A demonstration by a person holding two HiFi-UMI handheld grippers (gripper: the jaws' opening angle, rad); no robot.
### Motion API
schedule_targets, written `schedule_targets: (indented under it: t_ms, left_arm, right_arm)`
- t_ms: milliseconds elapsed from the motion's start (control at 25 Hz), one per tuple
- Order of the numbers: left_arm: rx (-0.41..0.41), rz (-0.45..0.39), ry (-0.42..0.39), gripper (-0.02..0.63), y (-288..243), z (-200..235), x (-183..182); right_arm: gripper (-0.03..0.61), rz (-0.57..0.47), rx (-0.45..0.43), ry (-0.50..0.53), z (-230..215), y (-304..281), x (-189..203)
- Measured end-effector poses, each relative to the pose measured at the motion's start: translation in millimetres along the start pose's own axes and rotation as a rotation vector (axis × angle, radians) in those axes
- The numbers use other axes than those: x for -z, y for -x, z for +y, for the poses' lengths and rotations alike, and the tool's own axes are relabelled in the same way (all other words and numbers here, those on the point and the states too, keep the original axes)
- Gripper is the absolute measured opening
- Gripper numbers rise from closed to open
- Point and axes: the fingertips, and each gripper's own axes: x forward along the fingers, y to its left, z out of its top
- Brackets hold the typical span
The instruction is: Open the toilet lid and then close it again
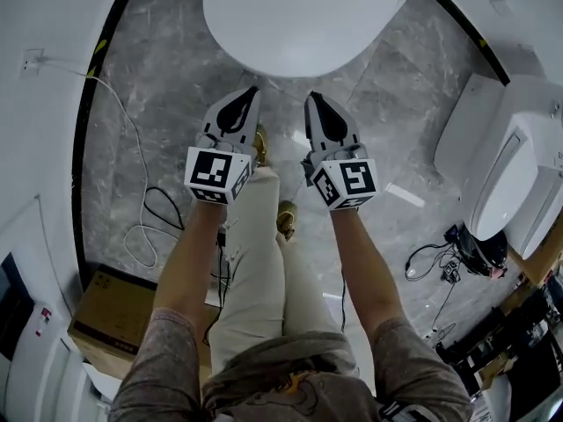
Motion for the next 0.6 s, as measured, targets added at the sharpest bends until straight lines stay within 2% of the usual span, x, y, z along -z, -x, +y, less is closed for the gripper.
schedule_targets:
  t_ms: [280,600]
  left_arm:
    - [0.002,0.015,0.019,0.009,-38.3,18.2,32.4]
    - [0.017,0.018,0.015,0.009,-46.4,20.6,32.9]
  right_arm:
    - [0.026,0.038,-0.008,-0.009,-11.7,-33.6,36.1]
    - [0.026,0.055,-0.017,-0.030,-13.2,-46.6,41.2]
